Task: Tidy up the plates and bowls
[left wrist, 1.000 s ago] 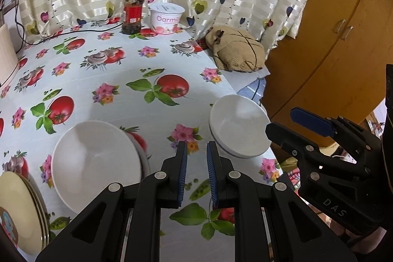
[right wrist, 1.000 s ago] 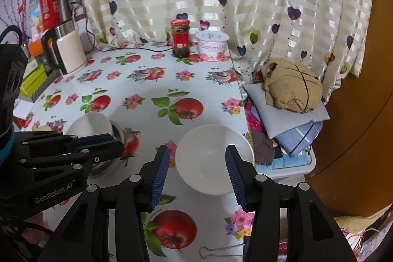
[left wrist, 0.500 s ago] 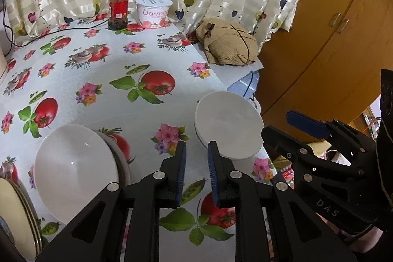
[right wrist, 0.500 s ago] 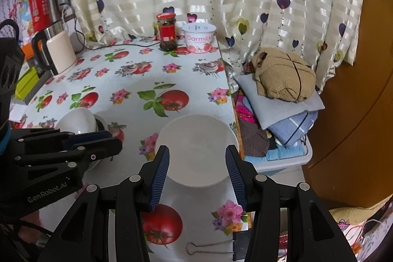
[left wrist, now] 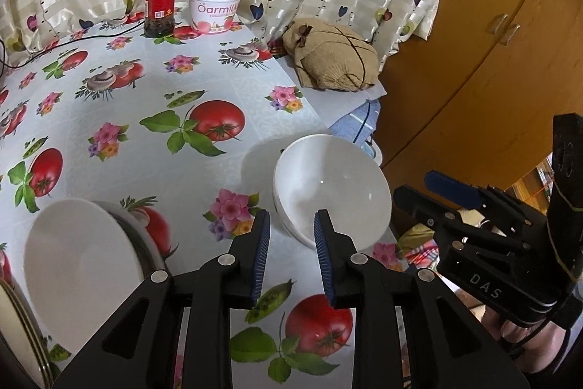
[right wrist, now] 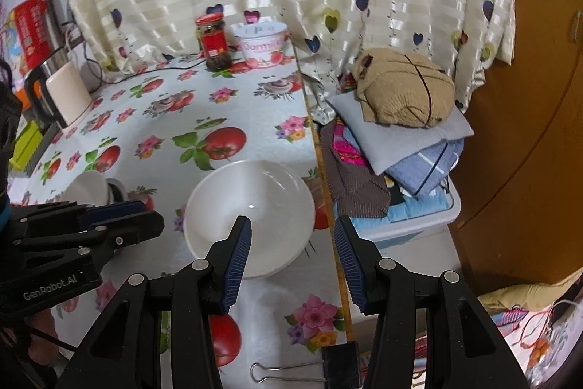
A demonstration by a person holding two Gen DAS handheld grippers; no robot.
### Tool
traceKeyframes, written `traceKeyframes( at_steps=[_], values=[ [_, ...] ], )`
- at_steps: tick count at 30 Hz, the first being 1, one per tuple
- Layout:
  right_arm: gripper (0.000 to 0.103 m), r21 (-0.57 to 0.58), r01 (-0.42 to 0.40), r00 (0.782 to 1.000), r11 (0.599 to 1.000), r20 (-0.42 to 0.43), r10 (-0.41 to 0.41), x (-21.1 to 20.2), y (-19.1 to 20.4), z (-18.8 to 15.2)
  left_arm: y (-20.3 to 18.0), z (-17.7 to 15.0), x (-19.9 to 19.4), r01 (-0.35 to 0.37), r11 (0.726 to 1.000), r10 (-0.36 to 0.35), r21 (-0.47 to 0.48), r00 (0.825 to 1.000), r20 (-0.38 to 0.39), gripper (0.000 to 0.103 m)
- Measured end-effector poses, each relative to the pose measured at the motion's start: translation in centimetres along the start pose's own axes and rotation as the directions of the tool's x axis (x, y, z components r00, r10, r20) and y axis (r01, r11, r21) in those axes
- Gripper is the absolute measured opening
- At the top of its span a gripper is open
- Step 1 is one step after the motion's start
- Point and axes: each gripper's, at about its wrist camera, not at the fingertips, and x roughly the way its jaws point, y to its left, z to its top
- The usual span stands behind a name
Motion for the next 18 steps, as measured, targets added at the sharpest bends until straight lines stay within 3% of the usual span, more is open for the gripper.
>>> traceKeyframes(
  at_steps=[6,11,18],
  values=[
    [0.045,0.041,-0.015,0.999,0.999,-0.032,0.017,1.7,-1.0,-0.4,0.2,0.2,1.4,-0.001,1.000,0.001,-0.012,1.000,-0.016,0.026],
    [0.033,0.059,-0.025,0.998,0.998,-0.059,0.029,2.9,-1.4,-0.7,0.5,0.2,2.4,-0.004,1.000,0.003,-0.021,0.999,-0.032,0.026],
    [0.024,0.069,-0.040,0.995,0.997,-0.094,0.046,4.5,-1.5,-0.9,0.9,0.4,3.5,0.000,0.999,-0.002,-0.037,0.999,-0.053,0.026]
  ],
)
